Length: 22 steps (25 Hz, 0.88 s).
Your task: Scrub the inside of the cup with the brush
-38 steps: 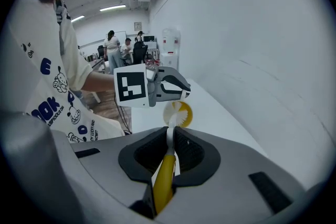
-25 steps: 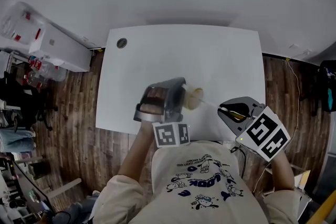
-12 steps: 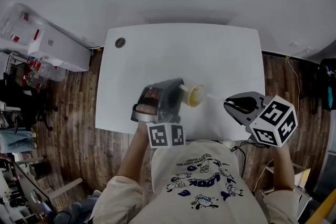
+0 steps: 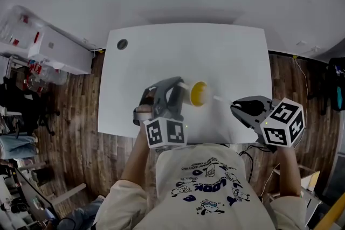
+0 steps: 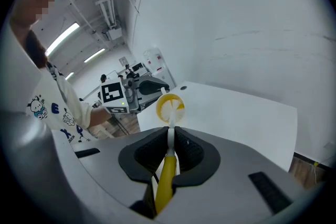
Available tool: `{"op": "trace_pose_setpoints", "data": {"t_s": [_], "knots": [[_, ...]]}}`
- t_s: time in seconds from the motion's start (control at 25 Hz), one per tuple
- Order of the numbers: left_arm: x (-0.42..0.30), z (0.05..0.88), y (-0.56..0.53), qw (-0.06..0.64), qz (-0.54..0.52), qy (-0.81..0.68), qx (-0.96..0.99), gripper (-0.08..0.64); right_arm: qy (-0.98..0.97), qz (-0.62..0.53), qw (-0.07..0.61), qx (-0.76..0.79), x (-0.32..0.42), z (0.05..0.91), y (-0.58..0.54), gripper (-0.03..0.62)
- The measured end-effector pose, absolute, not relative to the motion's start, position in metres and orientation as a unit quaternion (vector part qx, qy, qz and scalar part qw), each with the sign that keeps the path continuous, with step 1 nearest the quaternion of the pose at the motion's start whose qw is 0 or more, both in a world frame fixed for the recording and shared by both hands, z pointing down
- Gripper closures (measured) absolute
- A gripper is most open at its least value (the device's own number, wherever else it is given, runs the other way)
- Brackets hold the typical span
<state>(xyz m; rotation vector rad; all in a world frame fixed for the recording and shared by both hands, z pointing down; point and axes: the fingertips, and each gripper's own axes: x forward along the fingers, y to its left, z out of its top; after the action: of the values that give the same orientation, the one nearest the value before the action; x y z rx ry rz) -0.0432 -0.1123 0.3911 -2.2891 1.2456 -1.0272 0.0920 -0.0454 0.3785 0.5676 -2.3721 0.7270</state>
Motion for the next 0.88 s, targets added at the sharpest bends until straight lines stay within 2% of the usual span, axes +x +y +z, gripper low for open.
{"op": "trace_pose_setpoints", "data": {"t_s": [0.48, 0.88], "knots": [[-0.053, 0.407, -0.121, 0.056, -0.353, 0.454, -0.816, 0.525, -0.891, 0.248, 0.318, 0.211, 0.085, 0.384, -0.034, 0.545], [-0.055, 0.415, -0.121, 0.025, -0.359, 0.458, -0.813, 0.525, -0.894, 0.184, 0.361, 0.189, 0.071, 0.37, -0.021, 0.545]]}}
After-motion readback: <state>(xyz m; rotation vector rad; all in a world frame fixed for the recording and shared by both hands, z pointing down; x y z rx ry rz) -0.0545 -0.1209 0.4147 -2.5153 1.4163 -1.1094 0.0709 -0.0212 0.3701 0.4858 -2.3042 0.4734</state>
